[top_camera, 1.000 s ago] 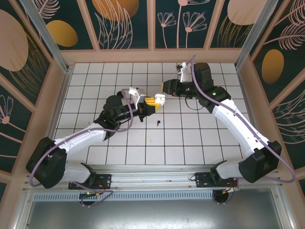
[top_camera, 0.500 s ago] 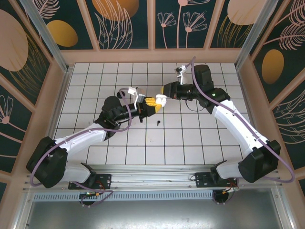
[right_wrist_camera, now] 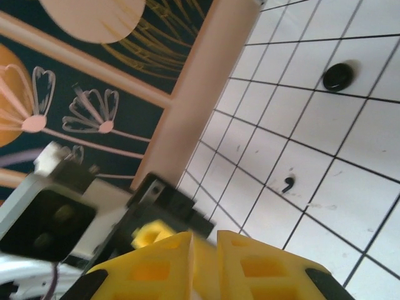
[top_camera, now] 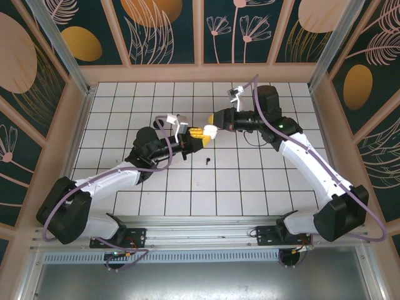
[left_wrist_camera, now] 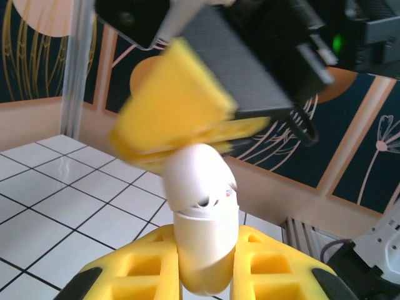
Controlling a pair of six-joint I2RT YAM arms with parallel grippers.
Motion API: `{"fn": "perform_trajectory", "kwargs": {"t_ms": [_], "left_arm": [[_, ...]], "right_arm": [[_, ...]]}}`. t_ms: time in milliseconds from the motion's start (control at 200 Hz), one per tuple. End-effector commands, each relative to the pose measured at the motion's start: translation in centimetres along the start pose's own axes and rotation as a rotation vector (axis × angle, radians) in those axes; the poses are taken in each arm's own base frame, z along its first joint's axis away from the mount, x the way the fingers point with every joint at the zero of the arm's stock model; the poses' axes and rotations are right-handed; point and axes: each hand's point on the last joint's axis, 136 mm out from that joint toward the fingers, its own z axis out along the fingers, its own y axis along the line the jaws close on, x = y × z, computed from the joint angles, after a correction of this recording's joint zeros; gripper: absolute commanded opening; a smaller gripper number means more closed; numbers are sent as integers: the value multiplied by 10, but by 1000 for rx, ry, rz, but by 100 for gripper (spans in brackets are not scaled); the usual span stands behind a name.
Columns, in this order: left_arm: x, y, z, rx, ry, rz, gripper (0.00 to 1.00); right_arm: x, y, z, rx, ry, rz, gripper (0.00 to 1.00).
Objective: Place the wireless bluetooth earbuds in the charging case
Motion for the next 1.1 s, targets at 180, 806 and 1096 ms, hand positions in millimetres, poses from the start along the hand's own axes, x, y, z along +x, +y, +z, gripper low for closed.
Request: {"fn": "perform_trajectory", "kwargs": {"t_ms": [180,806,1096], "left_arm": [[-14,3,-4,14,-75,-24,0],[-20,-3,-2,49,-68,-54,0],[-28,6,0,15,-81,-62,0]], "right_arm": [[9,46,-24,-126,-15,-150,17],[-3,12,2,72,-66,-216,20],[28,-6,14,109,2,-201,19]]}}
